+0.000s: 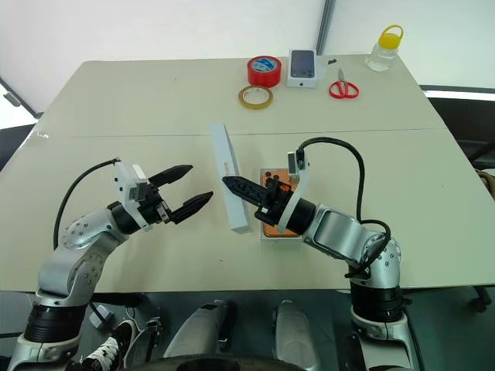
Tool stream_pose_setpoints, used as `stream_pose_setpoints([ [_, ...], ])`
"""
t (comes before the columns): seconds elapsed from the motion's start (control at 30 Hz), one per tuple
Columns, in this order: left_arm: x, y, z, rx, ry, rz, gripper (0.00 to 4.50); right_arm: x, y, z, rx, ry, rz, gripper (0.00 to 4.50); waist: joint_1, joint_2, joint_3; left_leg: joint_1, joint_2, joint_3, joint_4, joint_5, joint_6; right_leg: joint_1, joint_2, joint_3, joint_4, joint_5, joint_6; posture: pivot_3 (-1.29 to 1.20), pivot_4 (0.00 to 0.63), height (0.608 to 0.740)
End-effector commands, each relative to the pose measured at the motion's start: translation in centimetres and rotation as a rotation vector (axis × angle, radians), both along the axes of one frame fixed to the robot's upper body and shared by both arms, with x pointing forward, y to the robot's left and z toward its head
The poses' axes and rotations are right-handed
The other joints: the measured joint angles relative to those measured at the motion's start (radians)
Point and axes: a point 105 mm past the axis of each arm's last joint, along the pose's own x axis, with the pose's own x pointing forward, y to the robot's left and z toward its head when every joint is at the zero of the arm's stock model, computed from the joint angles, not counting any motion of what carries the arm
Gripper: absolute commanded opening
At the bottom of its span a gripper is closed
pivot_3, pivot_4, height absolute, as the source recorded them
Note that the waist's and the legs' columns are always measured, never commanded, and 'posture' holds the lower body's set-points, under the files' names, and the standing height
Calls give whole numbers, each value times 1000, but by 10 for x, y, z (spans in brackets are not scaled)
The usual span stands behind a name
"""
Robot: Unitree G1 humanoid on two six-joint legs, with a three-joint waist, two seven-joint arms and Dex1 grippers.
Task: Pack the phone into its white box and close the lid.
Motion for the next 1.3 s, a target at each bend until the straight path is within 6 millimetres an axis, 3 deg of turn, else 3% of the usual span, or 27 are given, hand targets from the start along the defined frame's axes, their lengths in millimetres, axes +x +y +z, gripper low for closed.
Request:
stream_pose_setpoints([
  [0.03,-6,-6,8,-6,-36,-24,4500,-1,-2,-12,-9,65,5,64,1,0,0,0,0,0,0,0,0,0,0,0,0,0,0,0,150,740],
  [0.23,-5,-11,-1,-1,-7,-21,4500,7,-6,-29,-5,158,-38,64,-4,0,0,0,0,0,0,0,0,0,0,0,0,0,0,0,150,740],
  [0.27,-5,-13,-3,-2,-1,-23,4248,9,-7,-28,2,160,-52,19,-3,0,0,0,0,0,0,0,0,0,0,0,0,0,0,0,150,740],
  [0.37,-11,-21,-10,-21,41,-63,3178,15,-11,-26,17,171,-91,0,-3,0,0,0,0,0,0,0,0,0,0,0,0,0,0,0,150,740],
  [0.57,-6,-43,-21,-30,49,-66,30,16,-20,-31,-9,191,-139,0,1,0,0,0,0,0,0,0,0,0,0,0,0,0,0,0,150,740],
  [0.93,18,-70,-26,-17,8,-53,30,20,-40,-28,-90,137,-211,0,2,0,0,0,0,0,1,0,0,1,0,-1,0,0,0,0,150,740],
  [1.03,22,-86,-28,-7,5,-103,0,26,-59,-22,-89,98,-282,917,6,-1,0,0,0,0,1,0,0,2,0,-1,0,0,0,0,150,740],
  [1.2,33,-113,-19,-26,-7,-155,0,26,-88,-17,-148,34,-362,3548,5,-1,1,-1,-1,0,4,-1,2,3,0,-2,-1,0,1,0,150,740],
  [1.23,35,-117,-16,-28,-19,-164,0,24,-91,-11,-146,6,-358,3902,2,-2,1,-1,-1,0,4,-1,2,3,0,-2,0,0,1,0,150,740],
  [1.3,36,-125,-16,-28,-25,-186,0,27,-104,-3,-195,-70,-393,3902,0,-1,1,-1,-1,0,4,-1,2,3,0,-2,0,0,1,0,150,740],
])
